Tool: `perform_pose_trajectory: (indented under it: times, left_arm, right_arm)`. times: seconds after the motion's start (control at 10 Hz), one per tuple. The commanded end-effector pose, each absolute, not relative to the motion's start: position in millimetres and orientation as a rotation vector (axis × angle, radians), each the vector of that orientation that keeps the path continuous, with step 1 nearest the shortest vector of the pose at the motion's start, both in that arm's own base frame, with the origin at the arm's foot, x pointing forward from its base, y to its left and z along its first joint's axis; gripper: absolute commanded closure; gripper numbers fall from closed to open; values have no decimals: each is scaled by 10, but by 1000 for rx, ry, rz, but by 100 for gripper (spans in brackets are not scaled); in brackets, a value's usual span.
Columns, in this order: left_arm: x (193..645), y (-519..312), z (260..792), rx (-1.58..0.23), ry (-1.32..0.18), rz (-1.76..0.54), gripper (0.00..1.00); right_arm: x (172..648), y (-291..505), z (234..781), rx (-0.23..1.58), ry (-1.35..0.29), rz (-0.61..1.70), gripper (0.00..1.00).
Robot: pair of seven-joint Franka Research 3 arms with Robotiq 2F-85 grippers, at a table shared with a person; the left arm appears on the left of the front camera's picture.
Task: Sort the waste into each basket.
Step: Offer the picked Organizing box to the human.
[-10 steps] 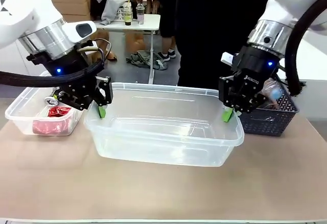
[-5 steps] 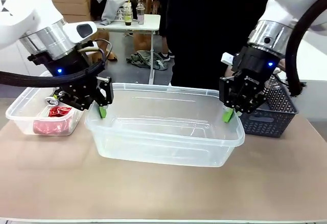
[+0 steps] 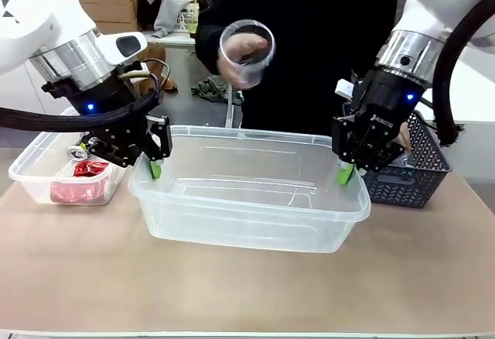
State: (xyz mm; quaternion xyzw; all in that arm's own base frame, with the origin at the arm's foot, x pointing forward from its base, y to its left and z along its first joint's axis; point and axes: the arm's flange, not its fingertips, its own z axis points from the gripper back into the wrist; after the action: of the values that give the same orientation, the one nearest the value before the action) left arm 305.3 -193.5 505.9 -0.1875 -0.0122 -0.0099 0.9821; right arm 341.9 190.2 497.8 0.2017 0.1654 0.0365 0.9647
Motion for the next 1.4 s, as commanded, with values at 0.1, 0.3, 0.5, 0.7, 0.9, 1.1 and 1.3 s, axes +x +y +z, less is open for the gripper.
perform_pose_trajectory:
  times: [0.1, 0.3, 0.5, 0.7, 0.9, 1.1, 1.3]
  left_arm:
    - [3079, -1857, 5042, -387, -37, 13, 100]
    - [3079, -1857, 5042, -387, -37, 13, 100]
    - [3079, -1857, 5042, -387, -37, 13, 100]
    - [3079, -1857, 5042, -387, -37, 13, 100]
    - [3079, -1857, 5042, -387, -37, 13, 100]
    - [3079, -1857, 5042, -387, -37, 13, 100]
    - [3079, -1857, 5042, -387, -37, 13, 100]
  right_arm:
    - [3370, 1813, 4973, 408, 347, 113, 100]
    - [3370, 1813, 4973, 408, 347, 113, 100]
    - [3370, 1813, 4973, 408, 347, 113, 100]
    - [3370, 1813, 4973, 408, 347, 113, 100]
    - [3370, 1813, 4973, 408, 347, 113, 100]
    - [3370, 1813, 4973, 408, 347, 113, 100]
    - [3370, 1813, 4973, 408, 347, 113, 100]
